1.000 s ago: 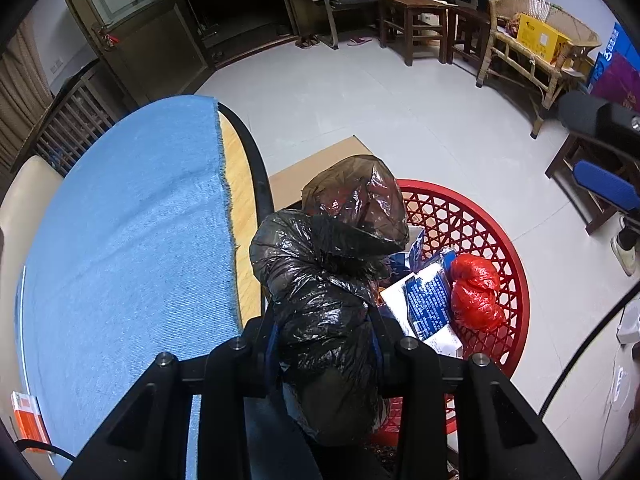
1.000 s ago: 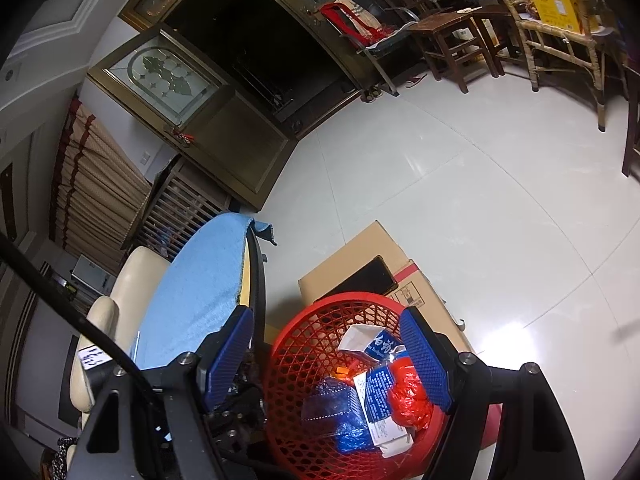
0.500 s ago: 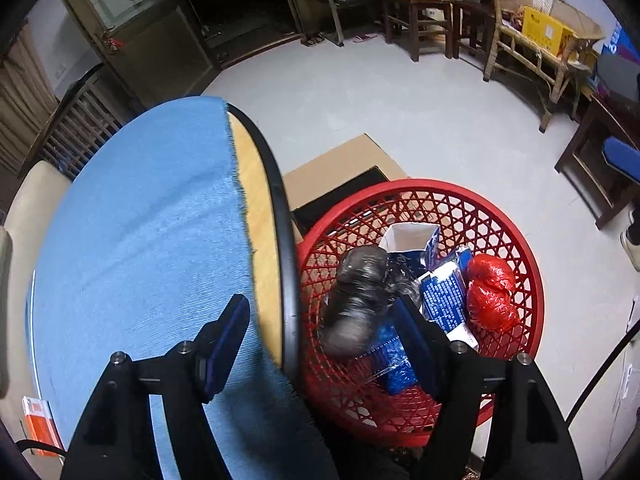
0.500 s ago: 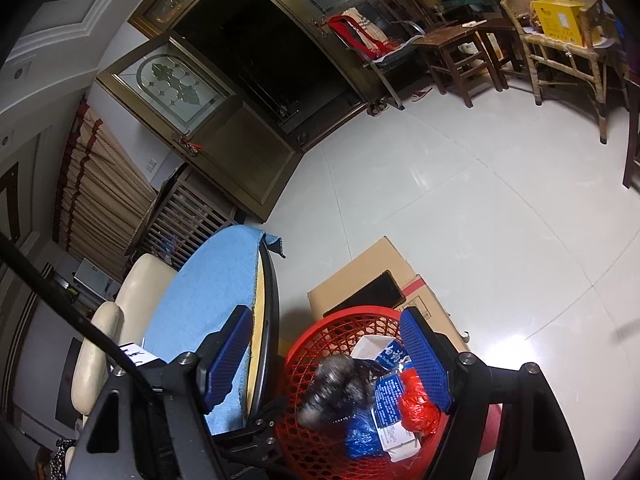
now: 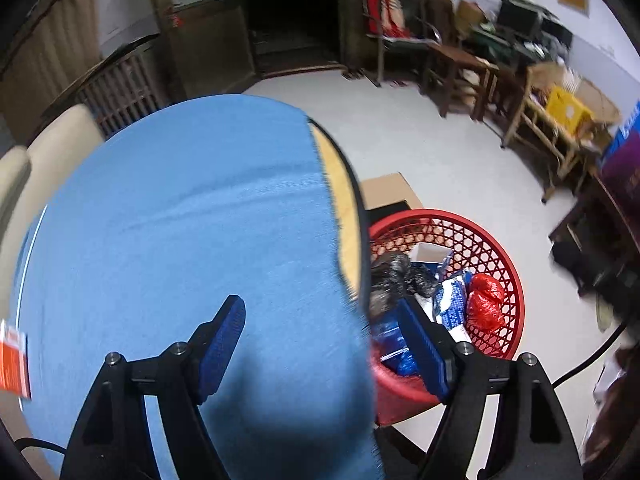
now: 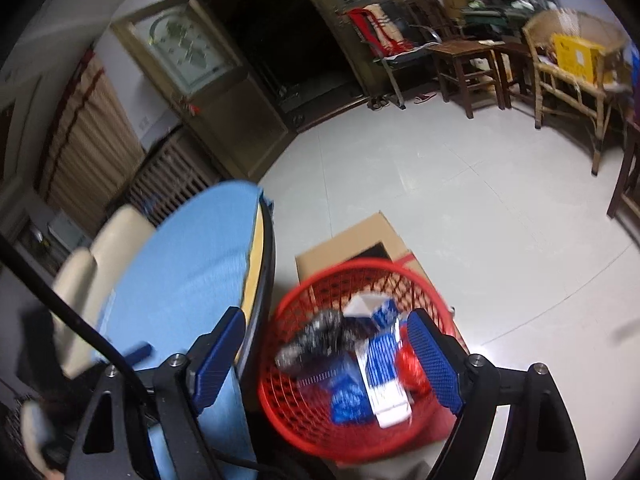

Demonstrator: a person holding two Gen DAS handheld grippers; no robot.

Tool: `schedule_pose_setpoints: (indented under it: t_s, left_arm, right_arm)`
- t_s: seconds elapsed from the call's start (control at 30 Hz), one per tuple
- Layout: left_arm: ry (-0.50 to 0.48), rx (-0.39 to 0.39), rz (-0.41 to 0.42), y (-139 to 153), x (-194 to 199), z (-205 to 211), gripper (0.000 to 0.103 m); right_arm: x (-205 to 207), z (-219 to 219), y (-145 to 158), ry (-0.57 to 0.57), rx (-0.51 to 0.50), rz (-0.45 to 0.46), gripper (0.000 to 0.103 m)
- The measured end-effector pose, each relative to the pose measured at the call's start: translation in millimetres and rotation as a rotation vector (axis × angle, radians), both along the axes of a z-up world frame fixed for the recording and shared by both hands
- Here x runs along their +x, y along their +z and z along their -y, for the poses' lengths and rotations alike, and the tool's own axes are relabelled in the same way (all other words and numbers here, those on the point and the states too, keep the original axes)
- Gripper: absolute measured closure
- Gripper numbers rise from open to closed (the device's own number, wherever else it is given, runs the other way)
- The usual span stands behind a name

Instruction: Collect trash

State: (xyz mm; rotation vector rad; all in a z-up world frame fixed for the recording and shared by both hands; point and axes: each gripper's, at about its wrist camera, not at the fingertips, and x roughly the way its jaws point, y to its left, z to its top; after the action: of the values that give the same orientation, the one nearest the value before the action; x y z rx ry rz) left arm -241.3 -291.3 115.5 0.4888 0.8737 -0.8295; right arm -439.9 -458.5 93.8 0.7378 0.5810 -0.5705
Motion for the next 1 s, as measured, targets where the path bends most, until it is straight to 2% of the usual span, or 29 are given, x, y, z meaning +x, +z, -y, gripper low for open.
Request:
schedule_pose_setpoints:
  t_s: [0.3,0.5,0.83,1.0]
  left_arm:
    - [0.113,-0.076,-0.004,6,-1,-76,0.021]
    - [0.166,-0.105,0.002,2,-10,-104,0.021]
    - [0.193,-0.13,0.045,15,-29,-118,0.021]
    - [0.189,-0.133,0.066,19,-36,-118,0.021]
  right_arm:
    - [32,-87,-30,0.132,-0.068,-0.189,0.018]
    - [35,-129,-43,0.188,-0.131,-0.286,0.018]
    - [22,-142,-32,0.134,-0.18,-0.299,0.018]
    - [16,-146,-17,0.101,-0.222,-0.265,0.017]
